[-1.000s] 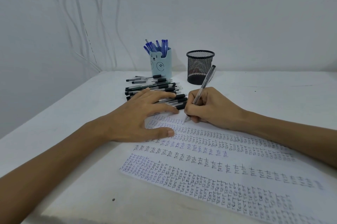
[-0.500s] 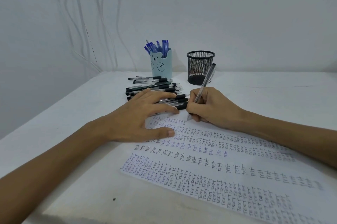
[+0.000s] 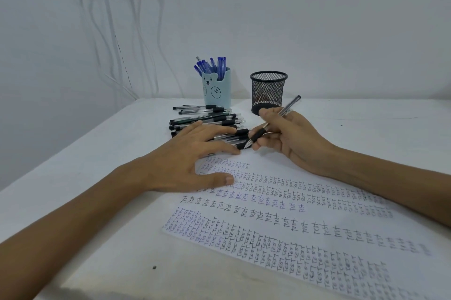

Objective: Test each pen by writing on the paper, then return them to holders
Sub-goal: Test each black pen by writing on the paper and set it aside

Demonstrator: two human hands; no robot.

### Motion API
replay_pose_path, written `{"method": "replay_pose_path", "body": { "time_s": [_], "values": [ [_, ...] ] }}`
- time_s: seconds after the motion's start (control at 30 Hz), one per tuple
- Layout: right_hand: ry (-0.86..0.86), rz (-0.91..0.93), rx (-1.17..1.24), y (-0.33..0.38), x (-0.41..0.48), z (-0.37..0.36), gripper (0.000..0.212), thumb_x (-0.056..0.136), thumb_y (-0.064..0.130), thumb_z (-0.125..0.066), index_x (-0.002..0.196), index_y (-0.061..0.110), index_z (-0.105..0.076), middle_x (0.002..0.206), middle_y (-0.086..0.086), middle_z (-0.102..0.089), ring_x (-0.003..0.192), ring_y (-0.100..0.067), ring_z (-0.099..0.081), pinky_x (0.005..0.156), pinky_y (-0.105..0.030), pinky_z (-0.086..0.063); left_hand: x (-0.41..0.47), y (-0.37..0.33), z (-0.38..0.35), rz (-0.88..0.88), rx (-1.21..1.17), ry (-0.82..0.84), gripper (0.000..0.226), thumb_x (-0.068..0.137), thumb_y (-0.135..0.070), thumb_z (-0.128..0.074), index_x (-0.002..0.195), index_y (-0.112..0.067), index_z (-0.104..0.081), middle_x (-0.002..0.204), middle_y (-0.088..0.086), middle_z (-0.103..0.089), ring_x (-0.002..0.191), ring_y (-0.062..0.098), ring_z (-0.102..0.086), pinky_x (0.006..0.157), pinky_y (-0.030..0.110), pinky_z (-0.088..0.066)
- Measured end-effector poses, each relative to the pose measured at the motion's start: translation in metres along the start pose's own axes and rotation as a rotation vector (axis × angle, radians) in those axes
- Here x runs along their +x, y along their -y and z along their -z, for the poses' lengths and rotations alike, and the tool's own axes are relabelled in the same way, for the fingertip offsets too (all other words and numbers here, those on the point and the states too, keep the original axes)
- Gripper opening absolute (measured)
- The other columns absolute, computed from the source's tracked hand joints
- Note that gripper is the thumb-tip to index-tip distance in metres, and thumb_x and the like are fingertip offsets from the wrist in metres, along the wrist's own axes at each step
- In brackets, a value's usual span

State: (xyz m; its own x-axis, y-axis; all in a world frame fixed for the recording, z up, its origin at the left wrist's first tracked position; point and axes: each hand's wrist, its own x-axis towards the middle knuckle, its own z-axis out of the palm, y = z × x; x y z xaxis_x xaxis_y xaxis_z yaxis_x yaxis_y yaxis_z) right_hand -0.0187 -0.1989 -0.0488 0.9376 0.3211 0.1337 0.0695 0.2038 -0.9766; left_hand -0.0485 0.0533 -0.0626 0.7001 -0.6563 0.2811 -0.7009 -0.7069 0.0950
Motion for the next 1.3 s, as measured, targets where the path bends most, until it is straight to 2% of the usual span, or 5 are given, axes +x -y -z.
{"method": "replay_pose_path", "body": {
  "time_s": [0.23, 0.57, 0.7, 0.9, 1.3],
  "values": [
    [-0.142, -0.147, -0.050, 0.004, 0.006, 0.001, 0.010, 0.106, 0.014, -0.040, 0.103, 0.006, -0.046, 0.061, -0.015, -0.065, 0.040, -0.024, -0.054, 0.040, -0.025, -0.044, 0.000, 0.000, 0.000, 0.008, -0.012, -0.005, 0.060, 0.093, -0.076, -0.050, 0.143, -0.044, -0.055, 0.165, -0.019, -0.029, 0.154, 0.002, -0.022, 0.125, 0.051, -0.023],
    [-0.319, -0.173, -1.304, 0.024, 0.055, 0.076, 0.031, 0.090, 0.026, -0.057, 0.072, 0.001, -0.060, 0.072, -0.016, -0.067, 0.078, -0.032, -0.067, 0.074, -0.037, -0.056, -0.001, 0.000, -0.002, 0.005, -0.024, -0.020, 0.060, 0.093, -0.077, -0.049, 0.143, -0.044, -0.055, 0.165, -0.021, -0.028, 0.153, -0.002, -0.021, 0.126, 0.052, -0.022],
    [-0.318, -0.173, -1.459, 0.027, 0.058, 0.078, 0.038, 0.094, 0.027, -0.058, 0.064, 0.008, -0.046, 0.065, -0.009, -0.053, 0.074, -0.033, -0.055, 0.052, -0.029, -0.037, -0.001, 0.000, -0.001, 0.014, -0.034, -0.010, 0.060, 0.093, -0.078, -0.049, 0.143, -0.046, -0.054, 0.165, -0.023, -0.027, 0.153, -0.003, -0.018, 0.126, 0.051, -0.021],
    [-0.355, 0.039, -1.696, 0.017, 0.046, 0.055, 0.038, 0.098, 0.042, -0.055, 0.110, 0.006, -0.056, 0.109, -0.014, -0.058, 0.104, -0.036, -0.057, 0.076, -0.036, -0.040, -0.001, -0.002, 0.000, 0.010, -0.040, -0.013, 0.059, 0.093, -0.076, -0.051, 0.143, -0.044, -0.055, 0.165, -0.022, -0.027, 0.153, -0.003, -0.018, 0.127, 0.051, -0.021],
    [0.342, 0.630, -1.414, 0.004, 0.015, 0.006, 0.012, 0.093, 0.030, -0.067, 0.104, 0.025, -0.070, 0.096, 0.013, -0.060, 0.084, -0.004, -0.055, 0.077, -0.011, -0.040, -0.001, -0.010, 0.007, 0.122, -0.127, -0.021, 0.060, 0.082, -0.076, -0.064, 0.125, -0.038, -0.047, 0.144, -0.028, -0.045, 0.132, -0.019, -0.032, 0.120, 0.023, -0.021]
  ]
}}
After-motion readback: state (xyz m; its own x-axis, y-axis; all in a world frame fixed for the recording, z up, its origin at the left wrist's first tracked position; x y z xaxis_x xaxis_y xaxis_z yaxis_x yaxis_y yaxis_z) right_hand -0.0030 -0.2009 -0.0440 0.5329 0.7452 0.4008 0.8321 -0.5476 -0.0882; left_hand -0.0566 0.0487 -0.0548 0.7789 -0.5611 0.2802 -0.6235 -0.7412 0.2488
